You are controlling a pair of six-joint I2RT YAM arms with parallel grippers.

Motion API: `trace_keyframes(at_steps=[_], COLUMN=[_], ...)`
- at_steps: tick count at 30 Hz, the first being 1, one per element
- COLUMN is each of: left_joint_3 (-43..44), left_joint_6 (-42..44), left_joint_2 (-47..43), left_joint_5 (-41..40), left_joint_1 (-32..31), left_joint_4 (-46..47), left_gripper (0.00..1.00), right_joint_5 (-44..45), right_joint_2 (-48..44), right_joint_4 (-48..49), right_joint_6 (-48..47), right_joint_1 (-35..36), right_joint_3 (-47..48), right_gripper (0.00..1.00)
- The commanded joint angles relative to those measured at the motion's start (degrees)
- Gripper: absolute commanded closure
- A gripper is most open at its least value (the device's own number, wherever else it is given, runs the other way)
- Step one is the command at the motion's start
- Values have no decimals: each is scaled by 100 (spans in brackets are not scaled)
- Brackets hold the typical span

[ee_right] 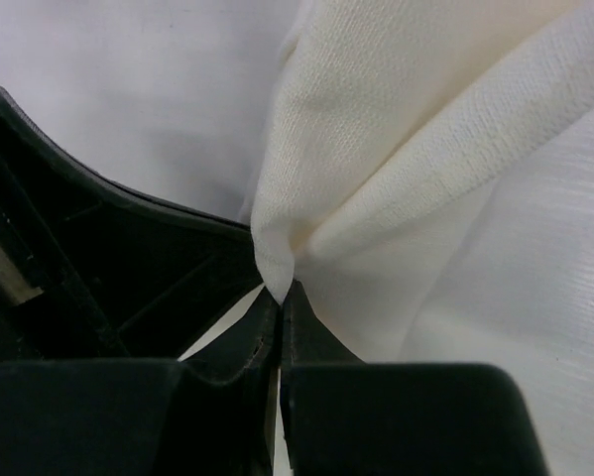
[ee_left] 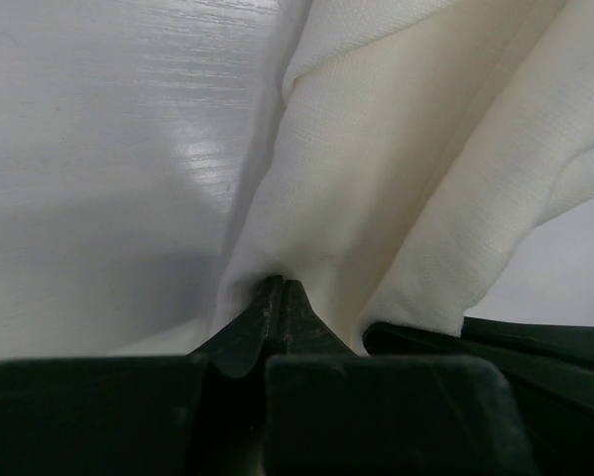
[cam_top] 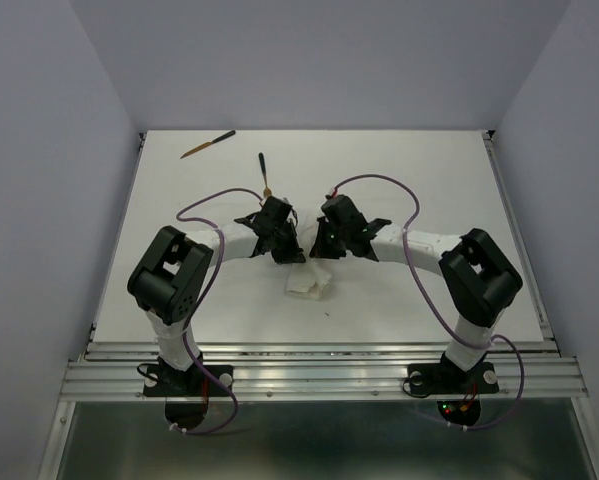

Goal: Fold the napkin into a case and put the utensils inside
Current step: Fold the 2/3-rectangle-folded napkin at the center of the board.

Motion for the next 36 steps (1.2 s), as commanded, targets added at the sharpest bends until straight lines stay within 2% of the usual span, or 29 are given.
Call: trace_keyframes(at_steps=[1, 18, 28, 31, 32, 34, 35, 36], left_joint_3=[-109, -329, -812, -909, -935, -1032, -1067, -1154], left_joint_6=[68, 59, -63, -81, -90, -116, -125, -125], left_joint_2=[38, -278, -1263, -1578, -1623, -1737, -1773, -1816], left_joint_5=[-96, -60, -131, -122, -113, -26, 1, 53], left_joint_1=[-19, -10, -19, -10, -19, -19, -19, -10], left_joint_4=[-14, 13, -145, -268, -286, -295, -277, -242], left_gripper=[100, 100, 100, 88, 78, 65, 53, 46], right_joint_5=[116, 1004, 1048, 1048, 1048, 1048, 1048, 1048], right_joint_2=[247, 1373, 1593, 1619, 1636, 1645, 1654, 1663], right_joint_4=[-201, -1659, -1871, -1906, -1906, -1924, -1933, -1924], right_joint_6=[16, 587, 631, 631, 631, 622, 614, 605], right_joint_1=[60, 60, 60, 60, 60, 60, 60, 60], right_joint_3=[462, 1543, 1763, 1825, 1842, 1869, 1886, 1895], right_gripper=[99, 99, 99, 99, 99, 99, 99, 99])
